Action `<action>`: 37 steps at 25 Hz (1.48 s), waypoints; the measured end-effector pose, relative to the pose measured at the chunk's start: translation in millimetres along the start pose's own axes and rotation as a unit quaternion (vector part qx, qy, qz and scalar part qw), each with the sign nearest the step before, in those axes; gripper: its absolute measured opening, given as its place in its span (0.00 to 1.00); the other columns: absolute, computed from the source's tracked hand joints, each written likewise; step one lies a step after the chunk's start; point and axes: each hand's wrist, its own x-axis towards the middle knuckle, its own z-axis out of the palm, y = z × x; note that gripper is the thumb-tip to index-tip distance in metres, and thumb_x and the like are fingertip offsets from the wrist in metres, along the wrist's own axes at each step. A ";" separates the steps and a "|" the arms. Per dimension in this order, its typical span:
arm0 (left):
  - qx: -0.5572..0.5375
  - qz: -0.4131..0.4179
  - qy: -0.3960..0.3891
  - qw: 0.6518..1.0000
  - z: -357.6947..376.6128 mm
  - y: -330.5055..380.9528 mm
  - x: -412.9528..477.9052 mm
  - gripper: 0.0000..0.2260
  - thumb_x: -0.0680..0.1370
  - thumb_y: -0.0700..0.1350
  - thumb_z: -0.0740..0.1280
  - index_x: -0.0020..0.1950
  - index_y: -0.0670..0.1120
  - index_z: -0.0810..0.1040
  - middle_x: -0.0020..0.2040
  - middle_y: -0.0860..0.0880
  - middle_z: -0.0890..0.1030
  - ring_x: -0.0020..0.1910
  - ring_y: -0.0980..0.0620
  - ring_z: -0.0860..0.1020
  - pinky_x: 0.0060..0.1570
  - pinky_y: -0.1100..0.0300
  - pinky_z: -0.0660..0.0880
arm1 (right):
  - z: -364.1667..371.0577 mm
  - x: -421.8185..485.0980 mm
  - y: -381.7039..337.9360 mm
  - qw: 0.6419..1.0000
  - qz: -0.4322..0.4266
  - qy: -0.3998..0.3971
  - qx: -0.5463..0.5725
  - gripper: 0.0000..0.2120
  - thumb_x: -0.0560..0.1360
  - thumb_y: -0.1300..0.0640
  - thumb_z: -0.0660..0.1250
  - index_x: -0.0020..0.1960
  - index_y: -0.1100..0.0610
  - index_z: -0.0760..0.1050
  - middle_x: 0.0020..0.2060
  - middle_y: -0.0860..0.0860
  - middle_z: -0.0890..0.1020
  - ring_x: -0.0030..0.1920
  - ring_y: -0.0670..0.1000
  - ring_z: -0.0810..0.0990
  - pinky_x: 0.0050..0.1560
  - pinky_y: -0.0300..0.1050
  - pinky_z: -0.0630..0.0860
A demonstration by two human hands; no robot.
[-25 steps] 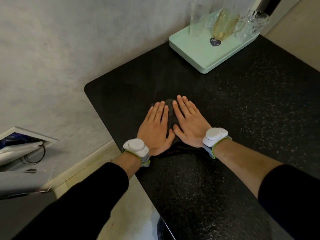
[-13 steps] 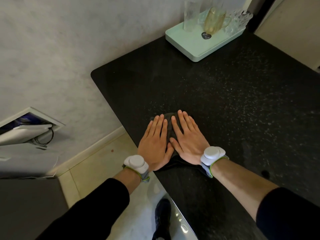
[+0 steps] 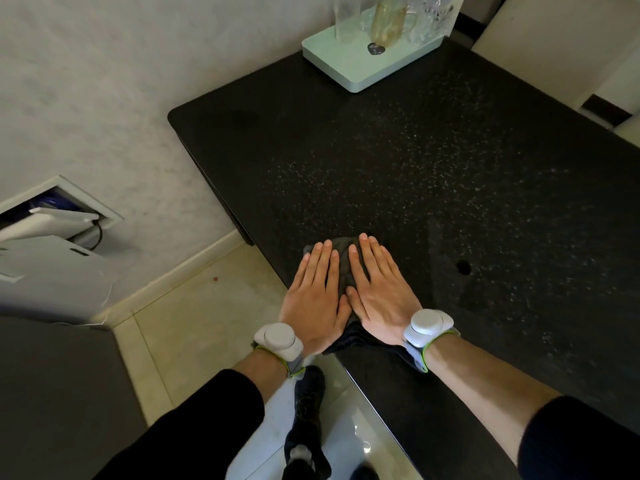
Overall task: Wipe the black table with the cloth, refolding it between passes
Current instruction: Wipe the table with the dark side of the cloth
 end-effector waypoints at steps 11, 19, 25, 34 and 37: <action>-0.001 0.037 -0.006 0.999 2.1 48.4 11.9 0.29 0.85 0.53 0.42 0.81 0.37 0.49 0.82 0.38 0.49 0.82 0.43 0.46 0.79 0.45 0.52 | 8.4 -38.5 27.9 0.998 0.053 0.022 0.021 0.30 0.84 0.50 0.49 0.80 0.68 0.52 0.80 0.65 0.51 0.81 0.61 0.47 0.79 0.57 0.56; -0.008 0.088 0.002 0.996 1.6 36.7 126.0 0.28 0.85 0.52 0.44 0.81 0.37 0.51 0.82 0.39 0.51 0.82 0.44 0.48 0.79 0.47 0.51 | 4.6 34.6 90.7 0.991 0.120 0.047 0.020 0.30 0.84 0.49 0.45 0.80 0.67 0.51 0.80 0.64 0.51 0.81 0.60 0.49 0.79 0.57 0.55; -0.021 0.136 0.018 0.990 3.9 29.0 225.4 0.28 0.85 0.52 0.44 0.81 0.36 0.53 0.82 0.38 0.53 0.82 0.44 0.50 0.79 0.48 0.51 | -1.6 97.0 144.7 0.982 0.171 0.069 0.028 0.31 0.84 0.49 0.42 0.80 0.67 0.49 0.80 0.64 0.51 0.81 0.61 0.48 0.81 0.57 0.51; -0.038 0.154 0.029 0.987 4.3 35.3 290.1 0.30 0.82 0.52 0.41 0.80 0.36 0.56 0.81 0.39 0.56 0.81 0.43 0.53 0.79 0.47 0.52 | -3.5 134.2 182.6 0.972 0.215 0.080 0.055 0.32 0.82 0.49 0.40 0.79 0.68 0.50 0.80 0.66 0.52 0.80 0.64 0.51 0.81 0.57 0.50; -0.045 0.164 0.027 0.985 5.0 41.6 265.5 0.30 0.82 0.52 0.42 0.80 0.36 0.55 0.81 0.39 0.55 0.81 0.43 0.52 0.79 0.47 0.51 | -2.3 111.9 173.0 0.975 0.202 0.077 0.058 0.31 0.83 0.49 0.41 0.79 0.69 0.50 0.80 0.66 0.51 0.81 0.63 0.49 0.80 0.58 0.51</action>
